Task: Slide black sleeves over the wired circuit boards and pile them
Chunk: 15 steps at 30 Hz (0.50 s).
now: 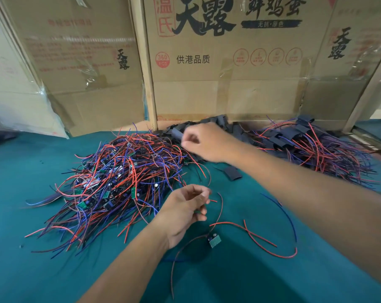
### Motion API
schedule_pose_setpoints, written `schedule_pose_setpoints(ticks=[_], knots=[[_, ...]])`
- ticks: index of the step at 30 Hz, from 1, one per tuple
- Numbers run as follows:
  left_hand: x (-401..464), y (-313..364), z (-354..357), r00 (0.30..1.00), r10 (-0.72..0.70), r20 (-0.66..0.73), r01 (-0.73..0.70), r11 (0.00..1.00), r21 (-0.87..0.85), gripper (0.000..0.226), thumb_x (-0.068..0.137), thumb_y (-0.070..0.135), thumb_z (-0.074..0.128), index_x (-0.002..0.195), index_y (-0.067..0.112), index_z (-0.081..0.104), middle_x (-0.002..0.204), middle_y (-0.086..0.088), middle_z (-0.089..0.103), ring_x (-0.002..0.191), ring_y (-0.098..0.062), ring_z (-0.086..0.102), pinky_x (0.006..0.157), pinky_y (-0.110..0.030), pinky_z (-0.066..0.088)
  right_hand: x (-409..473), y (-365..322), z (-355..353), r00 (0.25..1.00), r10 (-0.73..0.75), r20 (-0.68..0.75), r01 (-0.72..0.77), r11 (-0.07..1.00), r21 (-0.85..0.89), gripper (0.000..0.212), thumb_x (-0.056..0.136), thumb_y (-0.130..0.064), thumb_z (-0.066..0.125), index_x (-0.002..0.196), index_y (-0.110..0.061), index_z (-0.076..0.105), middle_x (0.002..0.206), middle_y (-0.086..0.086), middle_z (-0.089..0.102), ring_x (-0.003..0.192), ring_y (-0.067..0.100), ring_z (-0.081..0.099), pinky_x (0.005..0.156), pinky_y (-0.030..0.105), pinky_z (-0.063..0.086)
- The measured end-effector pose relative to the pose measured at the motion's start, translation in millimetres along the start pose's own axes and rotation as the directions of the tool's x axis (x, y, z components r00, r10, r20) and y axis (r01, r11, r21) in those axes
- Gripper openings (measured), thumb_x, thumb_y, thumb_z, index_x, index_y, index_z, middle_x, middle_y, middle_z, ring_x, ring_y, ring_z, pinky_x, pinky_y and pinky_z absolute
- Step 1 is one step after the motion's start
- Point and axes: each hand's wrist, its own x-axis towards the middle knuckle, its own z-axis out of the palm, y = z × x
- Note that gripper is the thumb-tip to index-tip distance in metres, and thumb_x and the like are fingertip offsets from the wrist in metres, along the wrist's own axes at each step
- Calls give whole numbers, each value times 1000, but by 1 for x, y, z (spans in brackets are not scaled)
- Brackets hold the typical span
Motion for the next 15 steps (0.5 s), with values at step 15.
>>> schedule_pose_setpoints(ticks=[15], knots=[[-1, -5, -11, 996, -92, -20, 90, 992, -94, 15, 85, 5, 50, 83, 16, 60, 77, 0, 57, 58, -11, 46, 53, -22, 36, 5, -107, 110, 969, 77, 233, -21, 972, -234, 52, 84, -55, 70, 62, -13, 48, 61, 0, 53, 52, 19, 50, 46, 26, 35]])
